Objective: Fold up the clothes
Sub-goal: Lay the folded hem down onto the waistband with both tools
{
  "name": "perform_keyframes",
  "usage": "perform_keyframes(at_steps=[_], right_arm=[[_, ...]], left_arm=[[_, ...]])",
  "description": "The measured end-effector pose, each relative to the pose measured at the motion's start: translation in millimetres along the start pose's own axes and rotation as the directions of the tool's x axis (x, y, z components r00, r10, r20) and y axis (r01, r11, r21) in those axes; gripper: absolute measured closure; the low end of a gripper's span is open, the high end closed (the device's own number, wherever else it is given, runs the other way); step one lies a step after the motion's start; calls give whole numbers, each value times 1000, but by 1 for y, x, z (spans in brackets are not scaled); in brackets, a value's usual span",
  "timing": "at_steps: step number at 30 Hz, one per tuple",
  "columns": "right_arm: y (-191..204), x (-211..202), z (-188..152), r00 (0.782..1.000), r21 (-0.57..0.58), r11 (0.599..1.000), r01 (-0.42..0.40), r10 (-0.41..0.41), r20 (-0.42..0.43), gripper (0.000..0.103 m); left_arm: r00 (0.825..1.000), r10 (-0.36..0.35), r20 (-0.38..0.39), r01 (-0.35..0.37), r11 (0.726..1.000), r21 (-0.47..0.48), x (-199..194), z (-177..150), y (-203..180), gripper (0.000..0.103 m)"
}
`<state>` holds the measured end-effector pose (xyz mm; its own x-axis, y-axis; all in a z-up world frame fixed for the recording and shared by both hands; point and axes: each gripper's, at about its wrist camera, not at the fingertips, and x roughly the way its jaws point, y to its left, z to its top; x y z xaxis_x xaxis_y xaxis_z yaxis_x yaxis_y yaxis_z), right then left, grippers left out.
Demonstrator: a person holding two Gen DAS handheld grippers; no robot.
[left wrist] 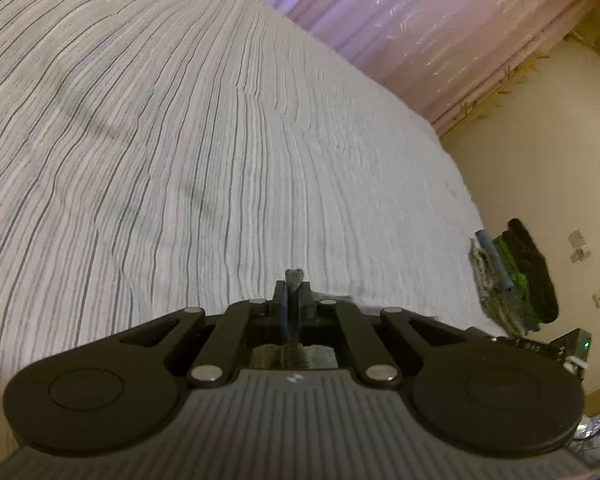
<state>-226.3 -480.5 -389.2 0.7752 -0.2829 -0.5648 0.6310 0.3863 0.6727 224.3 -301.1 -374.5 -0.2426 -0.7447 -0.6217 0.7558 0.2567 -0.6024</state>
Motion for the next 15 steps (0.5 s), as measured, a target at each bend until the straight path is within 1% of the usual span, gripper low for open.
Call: perform_keyframes(at_steps=[3, 4, 5, 6, 7, 8, 10, 11, 12, 13, 15], right_arm=[[-1, 15, -3, 995, -17, 997, 72, -72, -66, 103], [1, 20, -4, 993, -27, 996, 82, -84, -81, 103], [4, 22, -6, 993, -37, 996, 78, -81, -84, 94], [7, 21, -7, 994, -47, 996, 72, -75, -78, 72], [10, 20, -9, 995, -53, 996, 65, -68, -68, 56], [14, 21, -10, 996, -61, 996, 62, -65, -58, 37], [22, 26, -11, 997, -91, 994, 54, -58, -47, 37], [24, 29, -9, 996, -106, 993, 59, -65, -53, 48], [25, 33, -8, 996, -119, 991, 57, -65, -65, 72], [26, 38, -6, 995, -126, 991, 53, -64, -83, 74], [27, 51, -3, 991, -145, 988, 61, -77, -106, 74]], left_arm=[[996, 67, -57, -67, 998, 11, 16, -4, 1, 100], [994, 87, -66, -87, 996, 3, 19, -6, 1, 96], [994, 91, -66, -92, 996, -12, 18, -6, 2, 92], [995, 79, -63, -81, 996, -31, 17, -7, 4, 90], [996, 62, -57, -66, 996, -59, 15, -7, 6, 86], [997, 53, -52, -57, 995, -88, 13, -7, 8, 82], [998, 42, -39, -47, 991, -125, 8, -7, 12, 82], [999, 39, -35, -43, 990, -131, 6, -8, 13, 82], [999, 36, -31, -40, 990, -136, 3, -8, 15, 82], [999, 35, -31, -39, 990, -135, 2, -9, 15, 82], [999, 39, -34, -43, 991, -127, 3, -10, 15, 82]])
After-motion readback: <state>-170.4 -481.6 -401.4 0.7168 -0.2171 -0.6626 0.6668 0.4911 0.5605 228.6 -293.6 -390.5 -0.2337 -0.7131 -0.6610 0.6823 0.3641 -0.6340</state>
